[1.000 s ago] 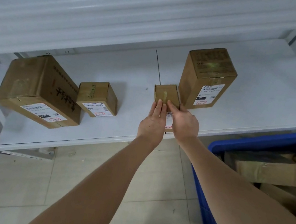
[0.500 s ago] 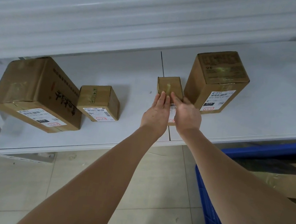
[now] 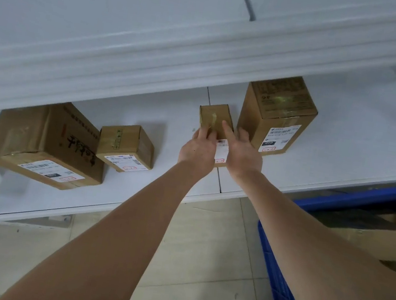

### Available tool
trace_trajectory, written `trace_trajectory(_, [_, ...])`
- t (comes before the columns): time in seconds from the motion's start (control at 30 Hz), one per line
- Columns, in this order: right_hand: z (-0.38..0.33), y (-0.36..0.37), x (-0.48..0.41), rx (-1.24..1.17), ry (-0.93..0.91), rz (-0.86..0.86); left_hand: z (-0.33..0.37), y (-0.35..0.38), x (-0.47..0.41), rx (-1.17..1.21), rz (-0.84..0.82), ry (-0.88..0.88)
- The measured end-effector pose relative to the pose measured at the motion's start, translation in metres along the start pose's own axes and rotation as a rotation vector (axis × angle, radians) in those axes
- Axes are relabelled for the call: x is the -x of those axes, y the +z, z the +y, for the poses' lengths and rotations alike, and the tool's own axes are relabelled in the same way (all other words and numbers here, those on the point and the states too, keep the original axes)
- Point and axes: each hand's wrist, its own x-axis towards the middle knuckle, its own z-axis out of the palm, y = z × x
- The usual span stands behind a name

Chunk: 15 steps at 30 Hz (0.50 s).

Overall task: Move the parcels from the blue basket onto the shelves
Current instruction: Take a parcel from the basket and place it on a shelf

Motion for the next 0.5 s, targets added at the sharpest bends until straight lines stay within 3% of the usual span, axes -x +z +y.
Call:
trace_trajectory(0.13, [0.013,-0.030,0.038,-0.049,0.083,0.040,0.021,-0.022,0.012,-0.001,0.002,0.005])
trace_trajectory(0.5, [0.129,-0.100,0.164,-0.027,0.336,-0.022,0.191,-0.015,0.071,0.061,-0.333,0.209])
